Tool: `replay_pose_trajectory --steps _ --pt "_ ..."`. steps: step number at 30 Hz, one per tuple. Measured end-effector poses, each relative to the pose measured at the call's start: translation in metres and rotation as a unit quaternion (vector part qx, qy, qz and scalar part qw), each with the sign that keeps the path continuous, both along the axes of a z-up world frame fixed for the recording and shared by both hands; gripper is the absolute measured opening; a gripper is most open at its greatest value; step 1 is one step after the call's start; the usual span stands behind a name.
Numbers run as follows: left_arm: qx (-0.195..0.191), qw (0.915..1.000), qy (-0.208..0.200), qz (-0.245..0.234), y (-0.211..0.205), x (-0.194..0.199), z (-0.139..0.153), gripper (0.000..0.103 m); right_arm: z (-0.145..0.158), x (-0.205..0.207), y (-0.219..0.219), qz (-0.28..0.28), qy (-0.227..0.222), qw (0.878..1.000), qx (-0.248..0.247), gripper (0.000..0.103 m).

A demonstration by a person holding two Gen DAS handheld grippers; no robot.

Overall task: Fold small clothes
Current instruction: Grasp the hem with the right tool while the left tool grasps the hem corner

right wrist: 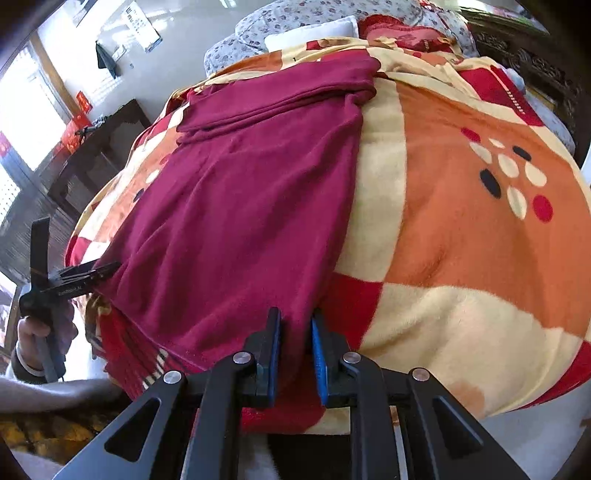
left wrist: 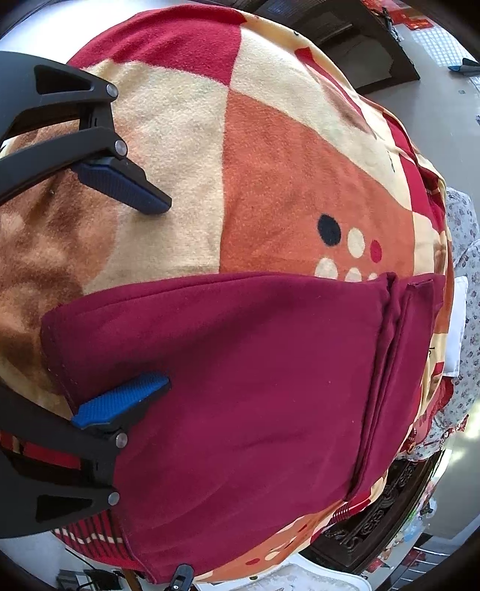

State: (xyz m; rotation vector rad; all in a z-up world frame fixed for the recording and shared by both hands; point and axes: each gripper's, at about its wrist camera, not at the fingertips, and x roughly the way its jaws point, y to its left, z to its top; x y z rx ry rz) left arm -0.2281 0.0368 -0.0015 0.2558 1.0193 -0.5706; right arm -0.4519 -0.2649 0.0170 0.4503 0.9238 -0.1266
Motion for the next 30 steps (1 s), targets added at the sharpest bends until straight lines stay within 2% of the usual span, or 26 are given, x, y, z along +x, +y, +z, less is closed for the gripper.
replay_pose_trajectory --steps 1,3,5,7,14,16,17,18,19,20,21,22,23,26,30 --pt "0.0 1.0 0.001 0.002 0.0 0.0 0.0 0.089 0.0 0.0 0.0 0.0 -0.003 1.0 0.007 0.022" --pt "-0.001 1.0 0.0 0.004 0.0 -0.001 -0.001 0.09 -0.002 -0.001 -0.002 0.0 -0.012 0.999 0.033 0.037" --pt "0.0 1.0 -0.001 0.004 0.0 -0.001 -0.002 0.091 -0.002 -0.001 -0.001 0.002 -0.017 0.999 0.045 0.046" --pt "0.001 1.0 -0.002 0.004 -0.001 -0.002 -0.002 0.091 -0.002 0.001 0.003 0.011 -0.015 0.999 0.031 0.048" --pt "0.004 1.0 0.002 0.004 -0.001 -0.003 -0.002 0.092 -0.002 0.002 0.013 0.04 -0.024 0.999 0.002 0.048" --pt "0.004 1.0 0.005 0.002 -0.001 -0.004 -0.002 0.092 -0.001 0.003 0.014 0.052 -0.027 0.998 0.001 0.042" --pt "0.004 1.0 0.004 -0.003 -0.001 -0.004 -0.002 0.092 -0.001 0.003 0.013 0.057 -0.03 0.998 0.01 0.029" --pt "0.003 0.9999 0.003 -0.01 -0.001 -0.005 -0.002 0.092 0.0 0.004 0.01 0.056 -0.038 0.997 0.028 0.021" --pt "0.001 0.9998 0.001 -0.018 -0.001 -0.006 -0.002 0.085 0.001 0.004 0.008 0.054 -0.047 0.997 0.04 0.02" --pt "-0.004 0.9995 -0.001 -0.031 -0.002 -0.008 -0.001 0.068 0.002 0.005 0.005 0.054 -0.053 0.996 0.049 0.019" --pt "-0.005 0.9989 -0.006 -0.047 -0.004 -0.011 0.001 0.057 0.002 0.006 0.004 0.055 -0.058 0.995 0.055 0.017" --pt "-0.006 0.9981 -0.005 -0.06 -0.005 -0.013 0.003 0.035 0.004 0.008 0.002 0.058 -0.064 0.994 0.062 0.017" --pt "-0.009 0.9974 0.002 -0.071 -0.007 -0.013 0.005 0.02 0.007 0.01 0.0 0.06 -0.072 0.993 0.069 0.017" --pt "-0.008 0.9959 0.012 -0.09 -0.011 -0.01 0.013 0.011 0.018 0.015 -0.008 0.061 -0.098 0.99 0.082 0.015" --pt "-0.04 0.9944 0.024 -0.095 -0.011 0.003 0.033 0.009 0.042 0.027 -0.025 0.058 -0.142 0.984 0.092 0.015"
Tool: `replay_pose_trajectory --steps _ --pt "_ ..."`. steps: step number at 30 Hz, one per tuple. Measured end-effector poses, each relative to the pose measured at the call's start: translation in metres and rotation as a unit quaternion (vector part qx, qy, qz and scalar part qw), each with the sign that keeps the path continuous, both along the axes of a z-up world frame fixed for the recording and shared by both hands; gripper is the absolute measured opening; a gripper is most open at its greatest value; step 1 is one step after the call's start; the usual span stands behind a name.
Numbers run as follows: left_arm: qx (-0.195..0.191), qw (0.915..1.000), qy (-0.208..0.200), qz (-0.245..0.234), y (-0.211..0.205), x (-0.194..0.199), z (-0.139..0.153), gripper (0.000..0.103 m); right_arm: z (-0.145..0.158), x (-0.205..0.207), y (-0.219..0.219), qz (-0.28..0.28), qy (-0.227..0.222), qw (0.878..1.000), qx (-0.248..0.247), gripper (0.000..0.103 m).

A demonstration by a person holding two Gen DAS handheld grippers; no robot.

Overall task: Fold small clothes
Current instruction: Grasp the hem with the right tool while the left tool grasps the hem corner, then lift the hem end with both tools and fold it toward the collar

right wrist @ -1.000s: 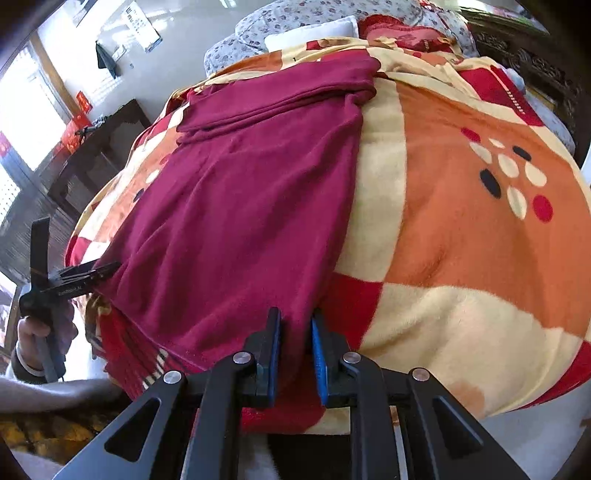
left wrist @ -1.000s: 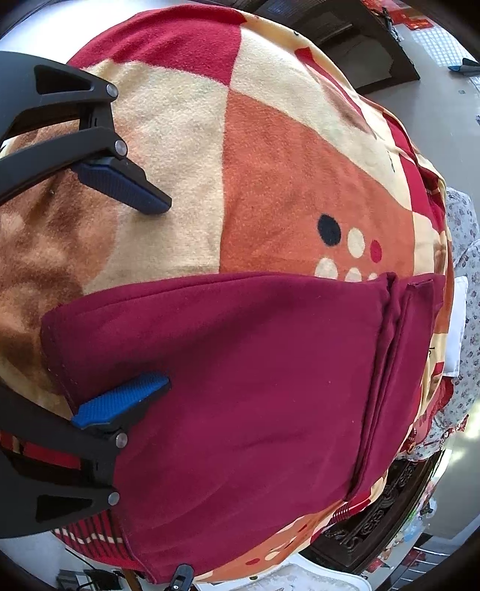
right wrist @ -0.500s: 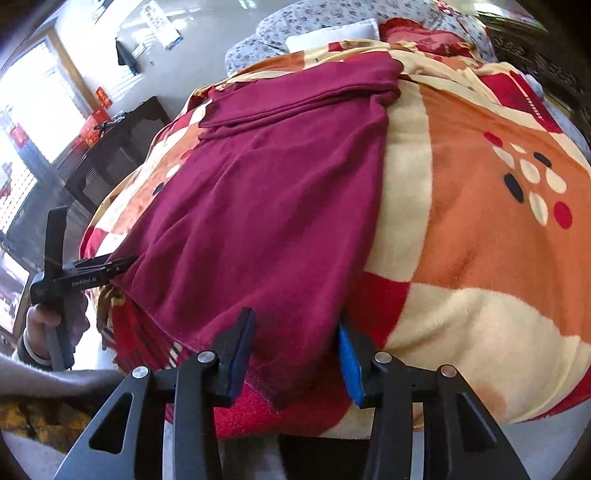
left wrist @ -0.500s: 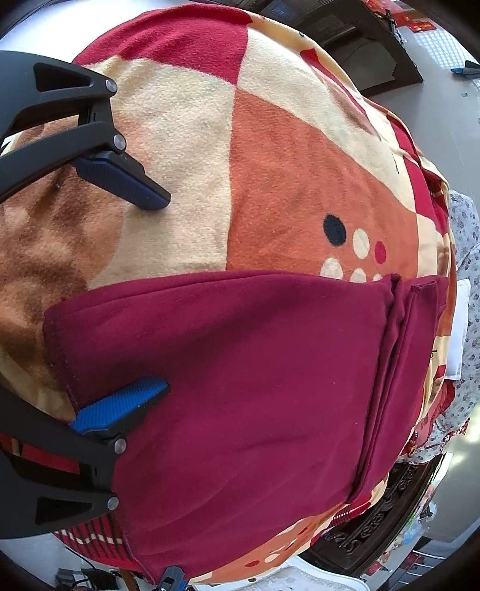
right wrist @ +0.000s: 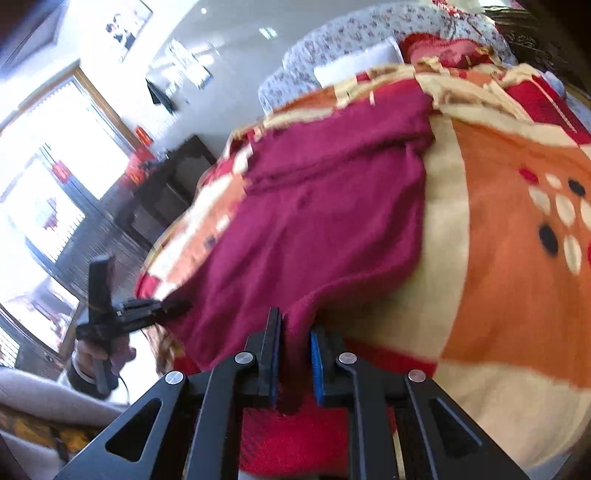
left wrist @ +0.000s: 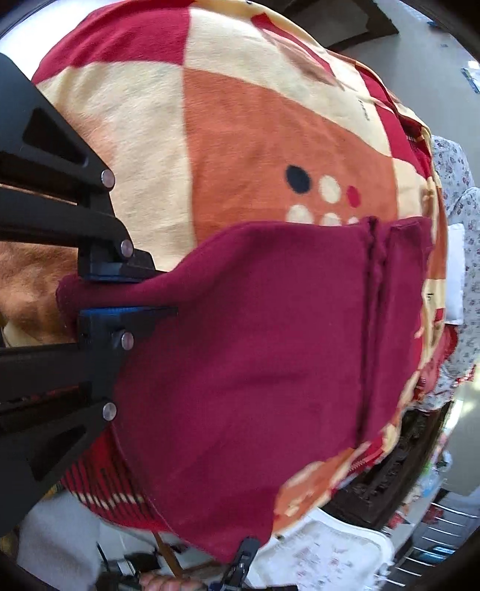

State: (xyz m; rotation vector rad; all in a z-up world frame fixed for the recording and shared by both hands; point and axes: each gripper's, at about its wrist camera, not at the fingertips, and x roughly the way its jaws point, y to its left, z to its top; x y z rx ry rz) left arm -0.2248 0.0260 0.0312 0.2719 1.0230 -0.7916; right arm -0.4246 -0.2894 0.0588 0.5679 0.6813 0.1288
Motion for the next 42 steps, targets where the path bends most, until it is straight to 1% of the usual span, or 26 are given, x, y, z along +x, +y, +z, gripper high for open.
replay_pose_trajectory --steps 2,4,8,12,14,16,17,18,21,22,24,26,27,29,31,32,33,34,35,36,37,38,39,40,41,42 --pt "-0.021 0.9998 -0.002 0.002 0.0 0.01 0.016 0.009 0.013 0.01 -0.011 -0.005 -0.018 1.0 -0.003 0.015" --pt "-0.039 0.9991 -0.013 0.003 -0.005 0.025 0.034 0.009 0.026 0.026 -0.024 -0.012 -0.035 0.999 -0.006 0.015" --pt "-0.065 0.9968 -0.046 0.003 -0.027 0.059 0.071 0.008 0.051 0.068 -0.055 -0.027 -0.049 0.998 -0.013 0.015" --pt "-0.077 0.9935 -0.084 0.008 -0.066 0.104 0.1 0.008 0.066 0.12 -0.085 -0.042 -0.049 0.998 -0.026 0.015" --pt "-0.079 0.9931 -0.085 0.015 -0.092 0.134 0.106 0.008 0.068 0.146 -0.104 -0.058 -0.041 0.997 -0.031 0.015" --pt "-0.076 0.9931 -0.087 0.021 -0.114 0.159 0.106 0.008 0.065 0.173 -0.122 -0.074 -0.027 0.996 -0.035 0.015" --pt "-0.067 0.993 -0.093 0.027 -0.132 0.178 0.104 0.008 0.062 0.184 -0.131 -0.087 -0.017 0.995 -0.038 0.015" --pt "-0.064 0.9931 -0.092 0.035 -0.141 0.191 0.101 0.008 0.058 0.196 -0.141 -0.101 -0.008 0.994 -0.04 0.015" --pt "-0.053 0.9939 -0.079 0.056 -0.167 0.229 0.085 0.008 0.035 0.231 -0.171 -0.137 0.027 0.99 -0.028 0.015" --pt "-0.049 0.9942 -0.069 0.066 -0.175 0.242 0.078 0.008 0.028 0.238 -0.178 -0.14 0.032 0.989 -0.02 0.015" --pt "-0.051 0.9936 -0.068 0.074 -0.181 0.254 0.071 0.008 0.021 0.249 -0.188 -0.143 0.035 0.989 -0.01 0.014" --pt "-0.059 0.9935 -0.065 0.072 -0.184 0.259 0.07 0.008 0.017 0.256 -0.194 -0.149 0.036 0.988 -0.003 0.015" --pt "-0.06 0.9939 -0.063 0.067 -0.186 0.263 0.069 0.008 0.011 0.261 -0.2 -0.154 0.041 0.987 0.014 0.015" --pt "-0.055 0.9943 -0.053 0.074 -0.188 0.27 0.067 0.011 0.002 0.265 -0.207 -0.16 0.062 0.984 0.046 0.016" --pt "-0.064 0.995 -0.025 0.072 -0.183 0.277 0.067 0.014 0.002 0.257 -0.216 -0.166 0.052 0.981 0.091 0.017" --pt "-0.072 0.9947 -0.016 0.071 -0.179 0.279 0.07 0.016 0.006 0.249 -0.219 -0.17 0.035 0.979 0.108 0.019" --pt "-0.079 0.9943 -0.014 0.07 -0.175 0.278 0.074 0.018 0.011 0.242 -0.219 -0.176 0.023 0.978 0.112 0.026" --pt "-0.084 0.9941 -0.013 0.067 -0.172 0.278 0.078 0.022 0.02 0.232 -0.217 -0.196 0.011 0.976 0.096 0.035" --pt "-0.087 0.994 -0.014 0.064 -0.169 0.277 0.082 0.028 0.029 0.224 -0.214 -0.215 0.001 0.974 0.073 0.062" --pt "-0.088 0.9939 -0.02 0.063 -0.167 0.274 0.087 0.03 0.039 0.217 -0.212 -0.229 -0.014 0.972 0.051 0.08" --pt "-0.089 0.9936 -0.028 0.063 -0.165 0.272 0.091 0.033 0.049 0.211 -0.209 -0.233 -0.031 0.972 0.034 0.081" --pt "-0.089 0.9932 -0.038 0.065 -0.164 0.27 0.094 0.047 0.055 0.208 -0.206 -0.227 -0.037 0.973 0.025 0.081" --pt "-0.087 0.9912 -0.065 0.076 -0.161 0.267 0.099 0.057 0.06 0.209 -0.2 -0.213 -0.036 0.976 0.016 0.081" --pt "-0.091 0.9869 -0.1 0.088 -0.156 0.263 0.106 0.071 0.061 0.212 -0.196 -0.204 -0.033 0.978 0.012 0.081" --pt "-0.1 0.9833 -0.121 0.092 -0.153 0.26 0.11 0.075 0.061 0.216 -0.191 -0.194 -0.027 0.981 0.003 0.081" --pt "-0.104 0.9818 -0.129 0.092 -0.151 0.26 0.113 0.075 0.059 0.22 -0.185 -0.187 -0.018 0.982 -0.011 0.081"
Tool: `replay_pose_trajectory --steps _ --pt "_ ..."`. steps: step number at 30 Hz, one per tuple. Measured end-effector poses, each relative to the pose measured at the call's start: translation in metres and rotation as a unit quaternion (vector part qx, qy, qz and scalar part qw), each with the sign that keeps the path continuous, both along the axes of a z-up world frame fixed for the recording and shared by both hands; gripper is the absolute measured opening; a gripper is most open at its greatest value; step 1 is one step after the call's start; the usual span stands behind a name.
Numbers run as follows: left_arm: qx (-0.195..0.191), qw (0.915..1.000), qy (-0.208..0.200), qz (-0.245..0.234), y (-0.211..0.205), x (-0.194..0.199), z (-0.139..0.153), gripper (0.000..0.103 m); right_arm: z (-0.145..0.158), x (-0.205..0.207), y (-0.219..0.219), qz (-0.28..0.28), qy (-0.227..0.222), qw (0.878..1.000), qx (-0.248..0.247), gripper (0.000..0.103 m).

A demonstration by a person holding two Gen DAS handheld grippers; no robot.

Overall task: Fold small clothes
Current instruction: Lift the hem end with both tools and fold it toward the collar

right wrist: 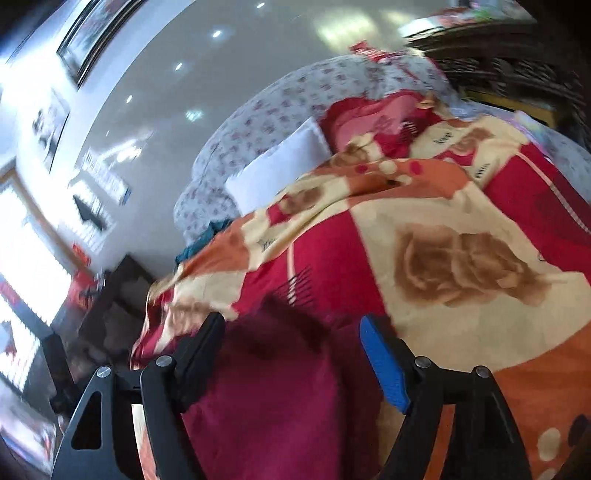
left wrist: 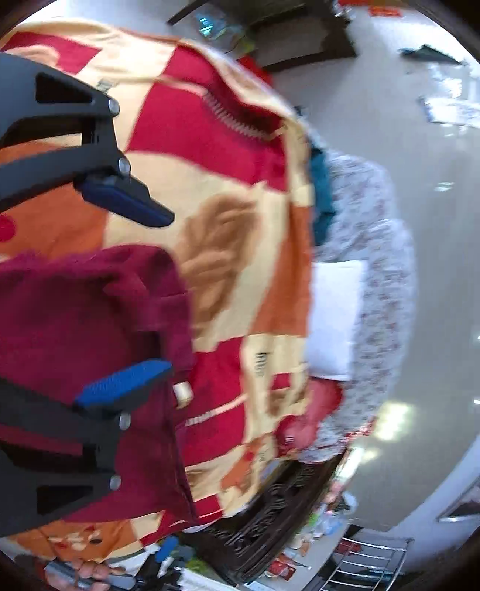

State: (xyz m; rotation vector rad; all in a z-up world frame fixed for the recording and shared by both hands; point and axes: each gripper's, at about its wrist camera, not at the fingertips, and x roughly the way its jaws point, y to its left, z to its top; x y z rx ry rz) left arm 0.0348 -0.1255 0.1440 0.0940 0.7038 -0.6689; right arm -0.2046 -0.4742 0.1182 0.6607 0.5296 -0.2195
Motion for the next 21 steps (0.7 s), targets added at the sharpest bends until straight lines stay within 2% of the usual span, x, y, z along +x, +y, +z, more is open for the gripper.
replay_pose_trajectory --steps 4,6,9,11,13,14,15,16,17,18,21 --pt "0.011 0.9998 0.009 -0.013 -0.002 -0.001 -0.005 0.075 -0.01 0.025 0.03 0.026 0.054 0.994 -0.086 0.081" --pt "0.039 0.9991 0.001 -0.014 -0.009 -0.004 -0.015 0.075 -0.018 0.037 0.034 0.013 0.086 0.989 -0.122 0.081" --pt "0.074 0.9971 -0.012 -0.011 -0.019 -0.001 -0.031 0.075 -0.031 0.051 0.02 -0.005 0.091 0.99 -0.111 0.081" --pt "0.069 0.9976 -0.003 -0.013 -0.022 0.005 -0.039 0.075 -0.037 0.056 0.009 -0.021 0.101 0.989 -0.105 0.081" --pt "0.057 0.9982 0.012 -0.013 -0.025 0.013 -0.047 0.075 -0.044 0.062 0.001 -0.01 0.097 0.991 -0.091 0.08" --pt "0.056 0.9983 0.014 -0.011 -0.028 0.014 -0.049 0.075 -0.046 0.065 0.0 0.001 0.095 0.992 -0.086 0.059" --pt "0.057 0.9982 0.014 -0.012 -0.033 0.017 -0.052 0.074 -0.049 0.07 0.0 0.013 0.1 0.991 -0.083 0.017" --pt "0.06 0.998 0.012 -0.014 -0.036 0.018 -0.053 0.055 -0.05 0.072 0.0 0.016 0.103 0.991 -0.081 0.009" --pt "0.068 0.9975 0.009 -0.015 -0.041 0.02 -0.053 0.017 -0.05 0.072 0.001 0.015 0.099 0.992 -0.083 0.009" --pt "0.082 0.9965 0.012 -0.013 -0.046 0.024 -0.055 0.006 -0.047 0.071 0.002 0.014 0.094 0.991 -0.09 0.009" --pt "0.078 0.9966 0.022 -0.014 -0.055 0.035 -0.052 0.007 -0.033 0.063 -0.001 -0.005 0.073 0.992 -0.107 0.009"
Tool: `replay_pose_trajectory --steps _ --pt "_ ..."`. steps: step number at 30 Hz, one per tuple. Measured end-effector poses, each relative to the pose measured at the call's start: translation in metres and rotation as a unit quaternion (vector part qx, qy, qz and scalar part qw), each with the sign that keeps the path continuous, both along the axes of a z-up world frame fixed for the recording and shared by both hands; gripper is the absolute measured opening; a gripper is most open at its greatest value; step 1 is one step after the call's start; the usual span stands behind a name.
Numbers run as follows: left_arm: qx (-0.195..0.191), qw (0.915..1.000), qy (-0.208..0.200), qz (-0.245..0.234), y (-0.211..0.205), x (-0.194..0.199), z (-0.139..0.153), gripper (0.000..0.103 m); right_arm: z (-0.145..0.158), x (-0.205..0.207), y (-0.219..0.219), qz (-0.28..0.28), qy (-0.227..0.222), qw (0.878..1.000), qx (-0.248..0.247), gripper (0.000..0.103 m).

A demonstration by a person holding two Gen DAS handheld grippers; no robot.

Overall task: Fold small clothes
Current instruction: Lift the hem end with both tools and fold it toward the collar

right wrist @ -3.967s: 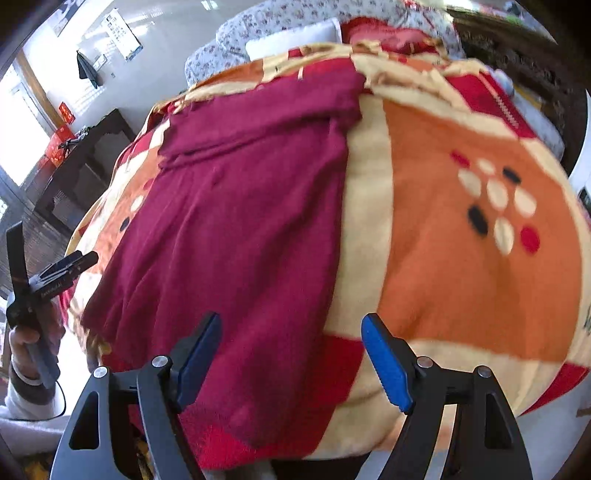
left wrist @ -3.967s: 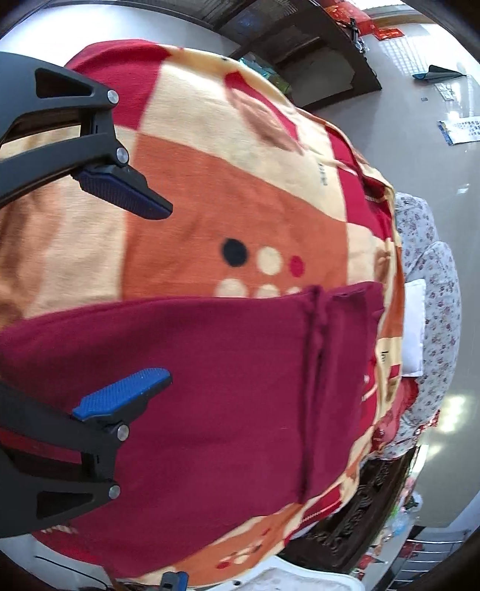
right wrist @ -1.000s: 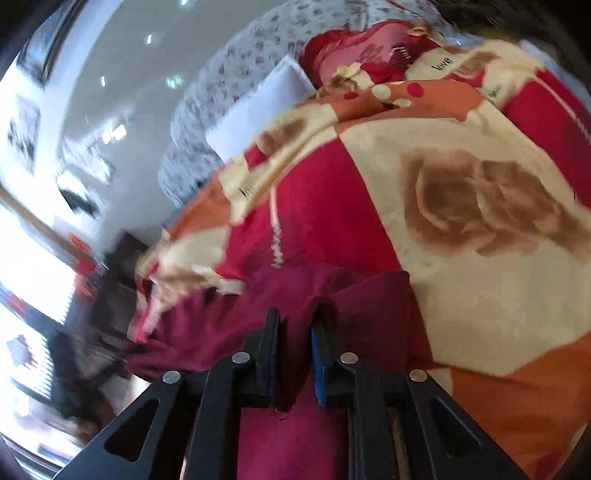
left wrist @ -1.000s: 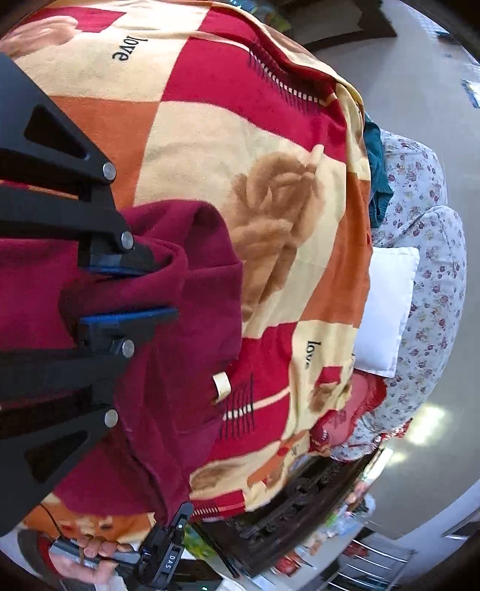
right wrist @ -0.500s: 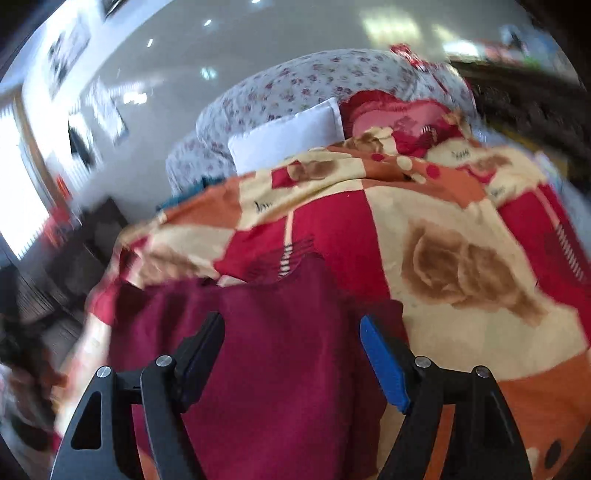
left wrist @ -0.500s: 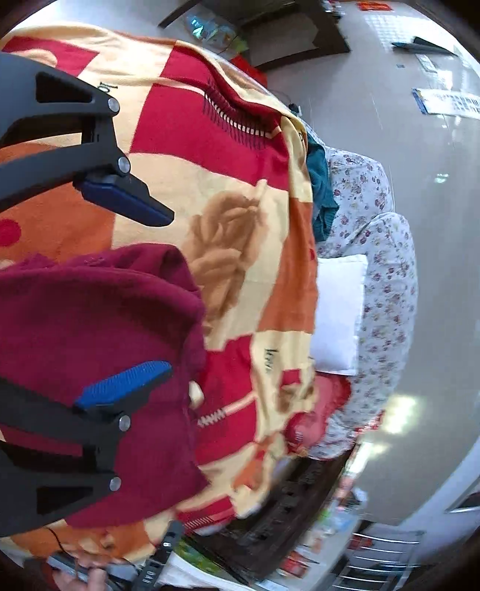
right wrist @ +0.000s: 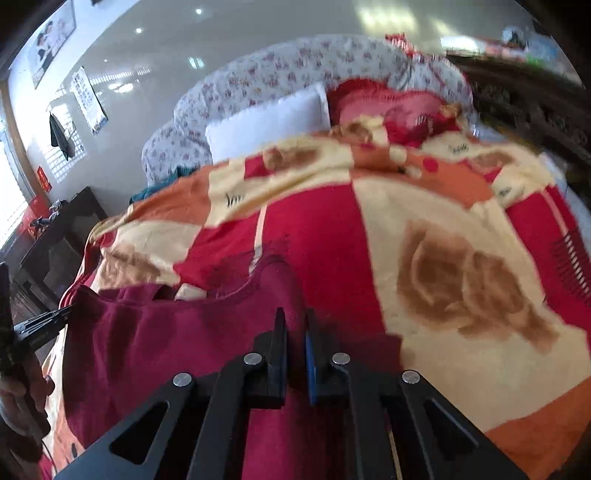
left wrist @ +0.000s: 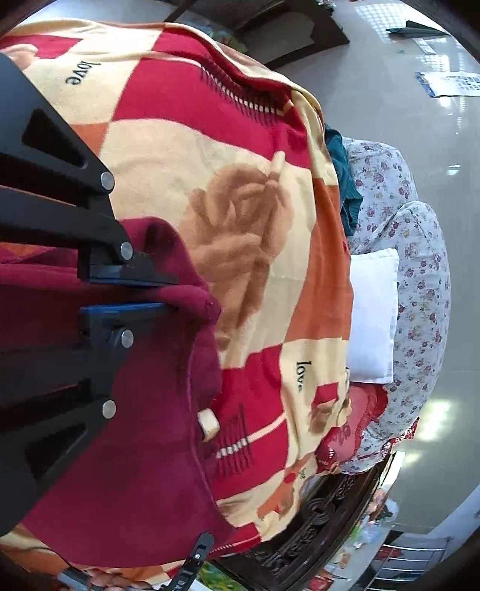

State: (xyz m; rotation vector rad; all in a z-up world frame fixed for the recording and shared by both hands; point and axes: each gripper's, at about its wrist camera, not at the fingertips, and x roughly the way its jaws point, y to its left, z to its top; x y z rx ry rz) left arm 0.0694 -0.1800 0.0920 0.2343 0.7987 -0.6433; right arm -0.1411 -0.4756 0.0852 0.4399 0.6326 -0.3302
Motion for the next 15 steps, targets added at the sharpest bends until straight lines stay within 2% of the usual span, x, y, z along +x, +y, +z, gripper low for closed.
replay_pose_trajectory --steps 2,4,7,10,11,12,13,14,15 --pt "0.003 0.9999 -0.016 0.005 -0.006 0.005 0.003 0.007 0.002 0.002 -0.005 -0.008 0.0 1.0 0.005 0.009" --pt "0.01 0.9995 -0.027 0.013 -0.013 0.01 0.0 0.007 -0.006 0.012 -0.007 -0.018 0.019 1.0 -0.002 0.009" --pt "0.024 0.9991 -0.01 0.032 -0.019 0.02 -0.019 0.008 -0.029 0.028 -0.01 -0.027 0.058 0.998 -0.002 0.012" --pt "0.012 0.9989 -0.008 0.044 -0.013 0.021 -0.025 0.018 -0.033 0.02 -0.016 -0.04 0.056 0.997 0.027 0.019" --pt "0.006 0.9991 -0.005 0.042 -0.01 0.02 -0.023 0.028 -0.028 0.012 -0.016 -0.049 0.047 0.997 0.025 0.028" --pt "0.0 0.9992 -0.003 0.039 -0.005 0.019 -0.019 0.033 -0.018 0.003 -0.015 -0.061 0.036 0.997 0.019 0.043" --pt "-0.005 0.9991 -0.008 0.042 0.0 0.017 -0.014 0.042 -0.011 -0.003 -0.013 -0.067 0.027 0.997 0.016 0.051" --pt "-0.01 0.9988 -0.014 0.047 0.003 0.015 -0.01 0.046 -0.003 -0.01 -0.011 -0.07 0.015 0.997 0.014 0.061" --pt "-0.017 0.9984 -0.021 0.049 0.009 0.012 -0.004 0.051 0.006 -0.015 -0.005 -0.062 0.001 0.998 0.008 0.061"
